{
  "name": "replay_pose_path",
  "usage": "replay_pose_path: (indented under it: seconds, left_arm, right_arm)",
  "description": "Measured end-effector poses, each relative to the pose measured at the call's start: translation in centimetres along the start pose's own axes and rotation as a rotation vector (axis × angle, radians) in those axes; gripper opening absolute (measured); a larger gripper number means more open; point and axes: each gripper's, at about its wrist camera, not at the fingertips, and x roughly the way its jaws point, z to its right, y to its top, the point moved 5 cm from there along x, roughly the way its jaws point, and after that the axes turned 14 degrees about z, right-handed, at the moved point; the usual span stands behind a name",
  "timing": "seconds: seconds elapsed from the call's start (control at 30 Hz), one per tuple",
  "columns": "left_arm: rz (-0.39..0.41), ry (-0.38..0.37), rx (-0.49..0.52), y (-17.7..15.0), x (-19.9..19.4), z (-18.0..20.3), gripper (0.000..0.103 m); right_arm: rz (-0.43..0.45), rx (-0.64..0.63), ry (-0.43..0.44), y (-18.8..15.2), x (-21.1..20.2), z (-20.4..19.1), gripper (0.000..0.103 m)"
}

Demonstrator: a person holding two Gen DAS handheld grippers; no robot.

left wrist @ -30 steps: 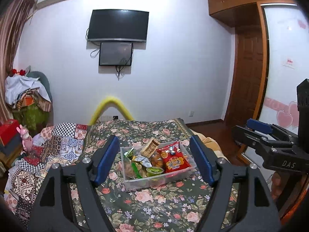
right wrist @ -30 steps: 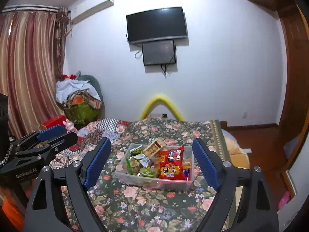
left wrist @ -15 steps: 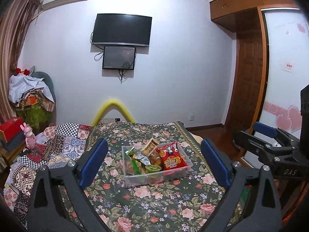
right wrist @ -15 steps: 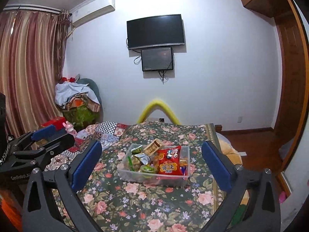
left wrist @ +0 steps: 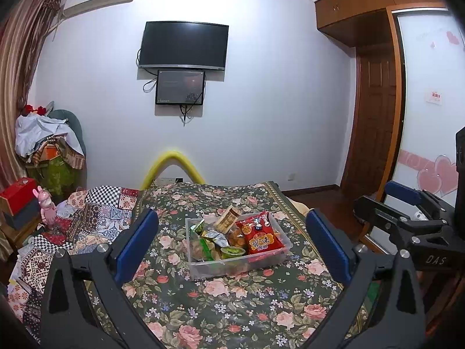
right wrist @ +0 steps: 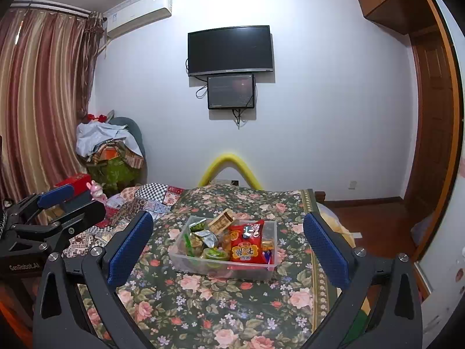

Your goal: Organize snacks

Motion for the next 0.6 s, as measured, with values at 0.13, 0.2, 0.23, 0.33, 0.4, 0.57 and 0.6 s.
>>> replay_pose_path:
  seconds: [0.13, 0.2, 0.23, 0.33, 0.4, 0.57, 0.6]
  left_arm:
    - [-0.009, -0.002, 0.006, -0.3, 0.15, 0.16, 0.103]
    - [-0.011, -0.003, 0.007, -0.38, 0.16, 0.17, 0.103]
    - [-0.012, -0.003, 0.007, -0.41, 0.19, 0.17, 0.103]
    - [-0.012, -0.002, 0.007, -0.5, 0.16, 0.2, 0.103]
    - [-0.016, -0.004, 0.008, -0.49, 0.24, 0.17, 0.103]
    - [-0.02, -0.007, 0.015, -0.65, 0.29, 0.35, 0.103]
    - [-0.02, -0.007, 0.017, -0.66, 0.27, 0.39, 0.103]
  right_arm:
    - [0.001, 0.002, -0.003, 0.11, -0.1, 0.07, 0.103]
    - [0.002, -0.001, -0.004, 0.11, -0.19, 0.07, 0.103]
    - [0.002, -0.002, -0.005, 0.12, -0.14, 0.03, 0.103]
    - [0.002, -0.003, -0.004, 0.17, -0.16, -0.04, 0.103]
    - [0.003, -0.006, -0.006, 0.23, -0.21, -0.05, 0.103]
    - [0.002, -0.007, -0.007, 0.19, -0.12, -0.14, 0.103]
    - [0.002, -0.006, -0.006, 0.2, -0.12, -0.15, 0.103]
